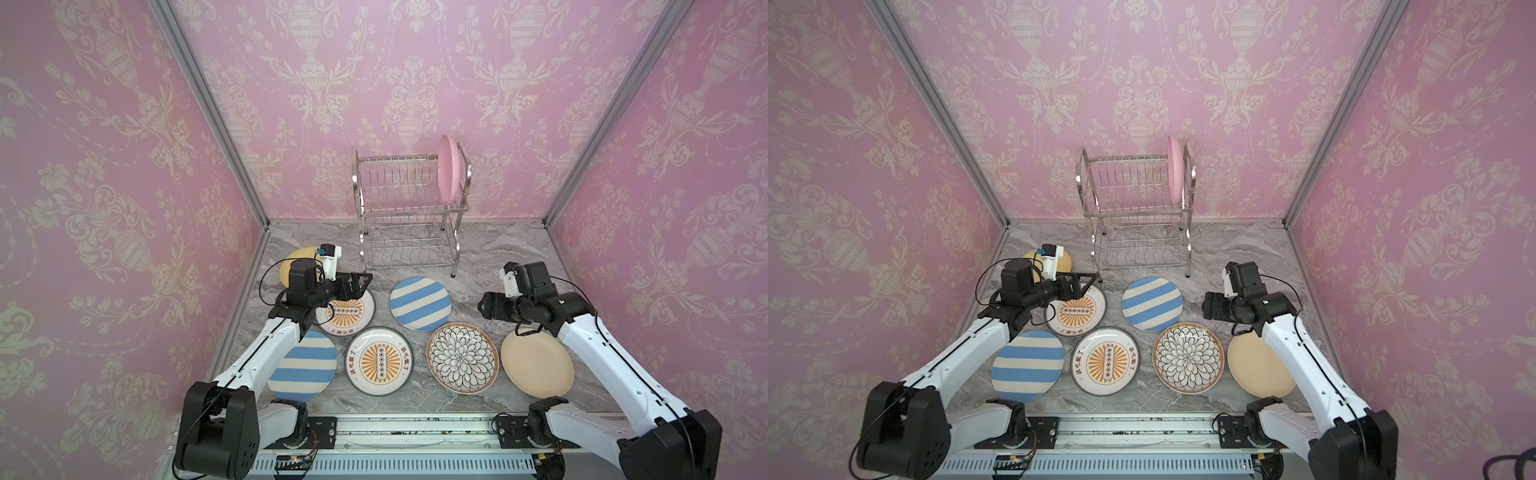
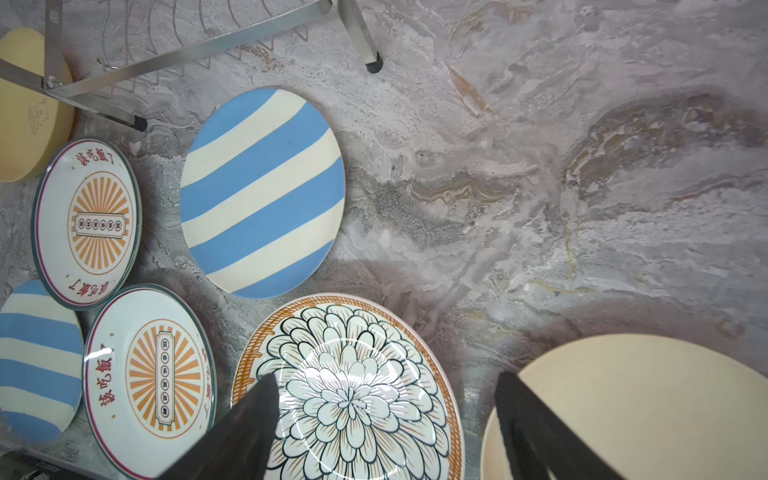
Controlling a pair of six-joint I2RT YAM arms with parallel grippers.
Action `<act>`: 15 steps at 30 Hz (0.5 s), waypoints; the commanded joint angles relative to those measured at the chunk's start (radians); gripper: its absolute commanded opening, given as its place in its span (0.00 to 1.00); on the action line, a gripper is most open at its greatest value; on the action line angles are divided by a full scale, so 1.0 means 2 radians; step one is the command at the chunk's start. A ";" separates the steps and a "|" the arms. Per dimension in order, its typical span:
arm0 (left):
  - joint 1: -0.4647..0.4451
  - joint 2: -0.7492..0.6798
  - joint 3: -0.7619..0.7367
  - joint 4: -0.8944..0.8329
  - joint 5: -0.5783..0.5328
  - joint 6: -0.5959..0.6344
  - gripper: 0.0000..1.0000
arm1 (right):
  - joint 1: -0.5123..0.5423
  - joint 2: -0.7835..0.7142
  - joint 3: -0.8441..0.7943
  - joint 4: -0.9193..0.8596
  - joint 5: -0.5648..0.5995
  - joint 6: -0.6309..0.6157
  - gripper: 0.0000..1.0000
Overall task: Load the plates into the dish rack
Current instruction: 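Move both grippers toward the blue-and-white striped plate nearest the rack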
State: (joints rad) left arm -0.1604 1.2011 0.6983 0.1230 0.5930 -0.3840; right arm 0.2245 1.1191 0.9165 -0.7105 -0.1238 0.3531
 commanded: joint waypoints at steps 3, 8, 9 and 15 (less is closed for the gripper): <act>-0.017 -0.020 -0.032 0.008 -0.010 -0.023 0.99 | -0.008 0.025 -0.027 0.046 -0.037 -0.004 0.82; -0.045 -0.036 -0.061 0.009 -0.006 -0.036 0.99 | -0.021 0.050 -0.013 -0.007 -0.023 -0.037 0.83; -0.051 -0.037 -0.064 0.003 -0.010 -0.035 0.99 | -0.023 0.056 -0.008 -0.016 -0.025 -0.042 0.83; -0.085 -0.031 -0.074 -0.011 -0.004 -0.036 0.99 | -0.023 0.117 0.015 -0.050 -0.085 -0.088 0.82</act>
State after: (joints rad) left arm -0.3099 1.1439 0.5636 0.1307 0.5877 -0.4400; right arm 0.1787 1.3121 0.9161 -0.7414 -0.2295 0.2523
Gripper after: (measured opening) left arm 0.994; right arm 0.820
